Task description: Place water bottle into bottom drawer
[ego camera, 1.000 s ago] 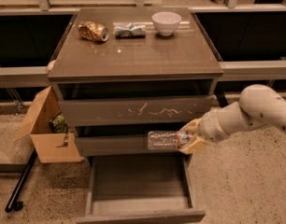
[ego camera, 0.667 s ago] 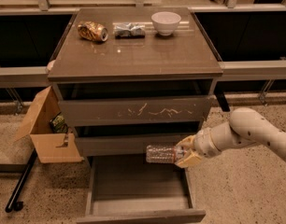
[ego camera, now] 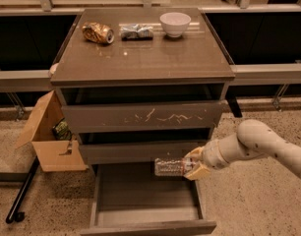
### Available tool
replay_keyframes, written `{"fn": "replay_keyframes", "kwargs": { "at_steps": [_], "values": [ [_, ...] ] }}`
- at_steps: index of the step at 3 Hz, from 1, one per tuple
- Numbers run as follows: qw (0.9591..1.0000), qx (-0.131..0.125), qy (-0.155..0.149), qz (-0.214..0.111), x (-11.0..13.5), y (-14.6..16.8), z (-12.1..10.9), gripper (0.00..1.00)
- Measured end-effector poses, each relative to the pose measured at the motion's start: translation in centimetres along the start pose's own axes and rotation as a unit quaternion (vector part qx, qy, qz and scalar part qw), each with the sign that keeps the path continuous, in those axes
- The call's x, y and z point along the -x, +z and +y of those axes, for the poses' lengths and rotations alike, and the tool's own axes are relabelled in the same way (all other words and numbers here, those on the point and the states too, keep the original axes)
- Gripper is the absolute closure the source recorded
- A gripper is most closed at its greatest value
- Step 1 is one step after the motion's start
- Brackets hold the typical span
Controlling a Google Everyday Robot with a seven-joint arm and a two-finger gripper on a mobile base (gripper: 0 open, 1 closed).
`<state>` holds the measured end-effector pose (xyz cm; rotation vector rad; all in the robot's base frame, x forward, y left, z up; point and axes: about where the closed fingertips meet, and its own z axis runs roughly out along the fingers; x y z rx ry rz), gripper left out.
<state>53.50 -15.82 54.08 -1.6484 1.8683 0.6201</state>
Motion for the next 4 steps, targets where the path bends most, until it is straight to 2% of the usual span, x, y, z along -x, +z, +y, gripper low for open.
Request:
{"fn": "replay_keyframes", "kwargs": {
  "at_steps": [1, 2, 3, 4],
  "values": [
    [0.9998, 0.005, -0.018, 0.008, -3.5, 3.8, -0.7, 1.0],
    [0.9994, 0.028, -0.022, 0.001, -6.9, 8.0, -1.1, 1.0],
    [0.9981, 0.056, 0.004, -0.024, -11.3, 13.1, -2.0, 1.0],
    [0.9981, 0.058, 0.0, -0.019, -11.7, 13.9, -1.8, 1.0]
  ]
}}
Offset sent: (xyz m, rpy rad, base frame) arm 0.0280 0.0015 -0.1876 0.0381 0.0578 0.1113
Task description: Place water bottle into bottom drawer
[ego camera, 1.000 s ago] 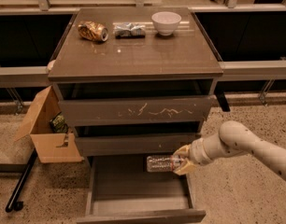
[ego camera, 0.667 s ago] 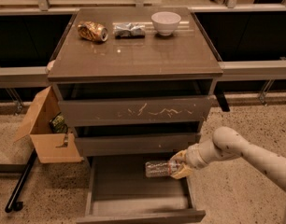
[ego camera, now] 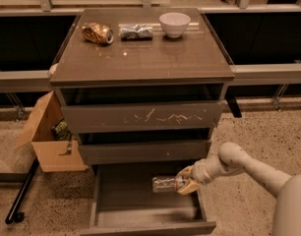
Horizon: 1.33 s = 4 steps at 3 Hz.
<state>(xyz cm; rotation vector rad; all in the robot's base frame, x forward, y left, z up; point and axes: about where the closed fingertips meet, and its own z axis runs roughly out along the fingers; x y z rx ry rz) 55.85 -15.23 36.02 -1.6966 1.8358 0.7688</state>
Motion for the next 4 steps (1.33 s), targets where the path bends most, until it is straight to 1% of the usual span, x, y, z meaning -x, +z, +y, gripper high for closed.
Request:
{"fn": "replay_keyframes", "kwargs": {
  "at_steps": [1, 2, 3, 4],
  "values": [
    [0.9998, 0.007, -0.009, 0.017, -2.2, 3.1, 0.5, 1.0],
    [0.999, 0.006, -0.023, 0.037, -3.6, 6.3, 1.5, 1.0],
    [0.9987, 0.001, -0.018, 0.048, -5.0, 9.0, 1.6, 0.82],
    [0.9984, -0.004, -0.01, 0.056, -6.1, 10.8, 1.4, 0.59]
  ]
}}
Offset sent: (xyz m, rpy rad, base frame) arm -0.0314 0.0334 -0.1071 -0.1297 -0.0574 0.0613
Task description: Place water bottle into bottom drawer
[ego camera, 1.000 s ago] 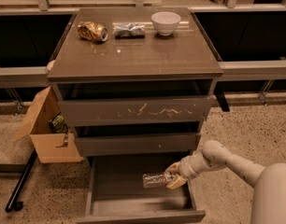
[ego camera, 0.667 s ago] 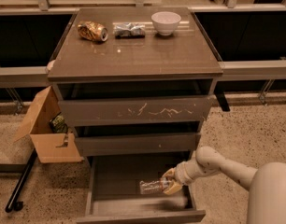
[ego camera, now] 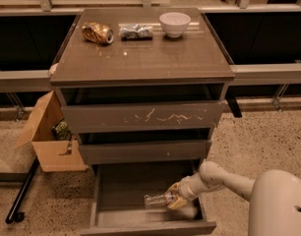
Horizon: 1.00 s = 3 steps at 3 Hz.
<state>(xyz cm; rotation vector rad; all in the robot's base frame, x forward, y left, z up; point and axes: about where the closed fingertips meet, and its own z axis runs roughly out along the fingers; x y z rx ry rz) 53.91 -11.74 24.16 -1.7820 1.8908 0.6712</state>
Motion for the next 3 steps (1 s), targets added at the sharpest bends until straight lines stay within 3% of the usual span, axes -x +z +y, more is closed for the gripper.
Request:
{"fn": "replay_keyframes", "kwargs": {
  "at_steps": [2, 3],
  "values": [
    [1.0, -0.002, 0.0, 0.006, -0.53, 1.26, -0.31, 0.13],
    [0.9999, -0.002, 0.009, -0.012, -1.26, 1.17, -0.38, 0.0]
  ]
}}
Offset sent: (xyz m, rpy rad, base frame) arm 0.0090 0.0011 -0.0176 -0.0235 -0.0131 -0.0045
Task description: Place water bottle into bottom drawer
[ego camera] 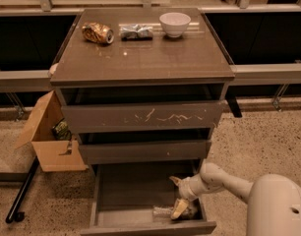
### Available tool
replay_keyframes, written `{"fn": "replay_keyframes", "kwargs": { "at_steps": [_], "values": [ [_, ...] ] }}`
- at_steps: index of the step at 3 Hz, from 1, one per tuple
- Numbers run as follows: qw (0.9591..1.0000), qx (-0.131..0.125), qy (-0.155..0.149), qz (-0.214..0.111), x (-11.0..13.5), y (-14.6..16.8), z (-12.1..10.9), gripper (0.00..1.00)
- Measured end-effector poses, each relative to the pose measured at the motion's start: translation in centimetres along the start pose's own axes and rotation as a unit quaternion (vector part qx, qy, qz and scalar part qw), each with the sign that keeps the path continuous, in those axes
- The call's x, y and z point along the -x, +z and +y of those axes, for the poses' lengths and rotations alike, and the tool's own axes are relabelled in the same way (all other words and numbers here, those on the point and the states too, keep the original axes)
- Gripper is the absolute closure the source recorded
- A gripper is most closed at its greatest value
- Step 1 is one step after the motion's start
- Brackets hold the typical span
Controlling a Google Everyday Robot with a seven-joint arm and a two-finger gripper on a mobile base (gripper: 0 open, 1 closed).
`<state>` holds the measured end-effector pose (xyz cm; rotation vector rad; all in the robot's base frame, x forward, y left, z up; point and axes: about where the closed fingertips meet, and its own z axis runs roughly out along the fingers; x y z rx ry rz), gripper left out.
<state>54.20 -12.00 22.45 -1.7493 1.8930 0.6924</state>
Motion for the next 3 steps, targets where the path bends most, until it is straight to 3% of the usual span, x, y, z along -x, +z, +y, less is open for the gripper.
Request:
{"fn": "replay_keyframes", "kwargs": {
  "at_steps": [1, 2, 3],
  "values": [
    [0.9992, 0.007, 0.006, -0.039, -0.7, -2.3, -0.6, 0.0],
    [0.9964, 0.011, 0.0, -0.085, -0.6, -7.6, -1.1, 0.0],
    [0.9945, 0.025, -0.011, -0.101, 0.7, -12.7, -0.9, 0.0]
  ]
}}
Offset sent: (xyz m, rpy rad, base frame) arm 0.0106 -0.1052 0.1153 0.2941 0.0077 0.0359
